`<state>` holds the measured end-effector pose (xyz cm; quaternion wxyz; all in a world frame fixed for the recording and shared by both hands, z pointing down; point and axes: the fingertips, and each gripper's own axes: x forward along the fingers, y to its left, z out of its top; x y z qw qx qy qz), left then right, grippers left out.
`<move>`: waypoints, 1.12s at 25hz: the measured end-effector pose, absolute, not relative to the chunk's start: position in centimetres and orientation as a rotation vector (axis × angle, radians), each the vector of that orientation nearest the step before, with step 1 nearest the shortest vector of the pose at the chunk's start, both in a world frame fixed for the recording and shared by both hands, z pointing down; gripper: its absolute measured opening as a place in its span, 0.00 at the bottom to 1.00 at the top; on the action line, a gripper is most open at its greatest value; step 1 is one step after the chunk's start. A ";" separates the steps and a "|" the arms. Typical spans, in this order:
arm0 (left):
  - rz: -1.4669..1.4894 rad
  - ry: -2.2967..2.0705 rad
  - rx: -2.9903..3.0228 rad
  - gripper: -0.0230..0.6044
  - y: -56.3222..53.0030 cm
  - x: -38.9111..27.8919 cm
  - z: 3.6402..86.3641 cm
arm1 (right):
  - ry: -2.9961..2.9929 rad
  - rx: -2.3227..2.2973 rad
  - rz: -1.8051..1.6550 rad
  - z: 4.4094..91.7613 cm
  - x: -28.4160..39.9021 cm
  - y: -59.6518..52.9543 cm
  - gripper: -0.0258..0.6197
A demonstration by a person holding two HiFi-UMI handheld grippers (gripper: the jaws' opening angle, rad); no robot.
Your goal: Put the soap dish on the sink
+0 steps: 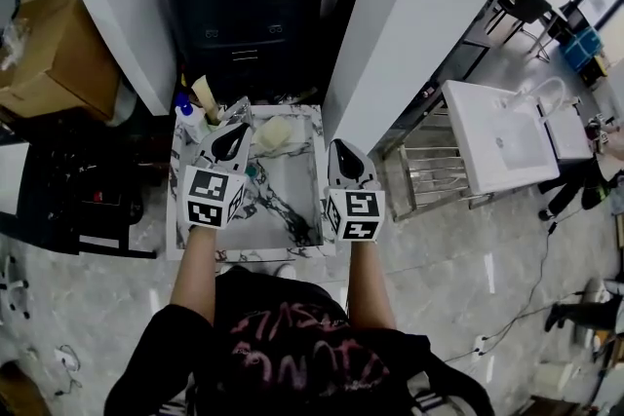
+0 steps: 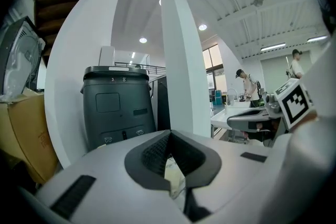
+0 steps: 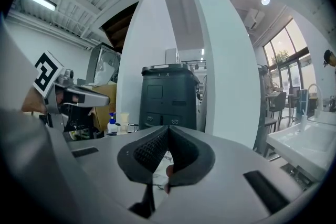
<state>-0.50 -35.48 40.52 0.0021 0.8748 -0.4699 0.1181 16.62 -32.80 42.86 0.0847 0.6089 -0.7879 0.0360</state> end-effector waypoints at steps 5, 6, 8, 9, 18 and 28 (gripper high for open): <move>0.321 -1.519 2.745 0.06 -34.9 -1.8 38.7 | -2.367 1.828 0.073 41.3 16.4 -32.7 0.06; 0.312 -1.531 2.741 0.06 -34.7 -2.1 38.4 | -2.369 1.832 0.071 41.1 16.4 -32.6 0.06; 0.283 -1.543 2.738 0.06 -34.5 -2.5 37.9 | -2.366 1.840 0.058 40.7 16.5 -32.4 0.06; 0.265 -1.545 2.740 0.06 -34.4 -2.7 37.6 | -2.364 1.846 0.048 40.5 16.6 -32.4 0.06; 0.189 -1.588 2.741 0.06 -33.5 -3.5 35.8 | -2.361 1.865 0.018 39.9 16.7 -31.7 0.06; 0.192 -1.593 2.778 0.06 -33.2 -3.7 35.3 | -2.368 1.877 -0.015 39.1 16.9 -31.4 0.06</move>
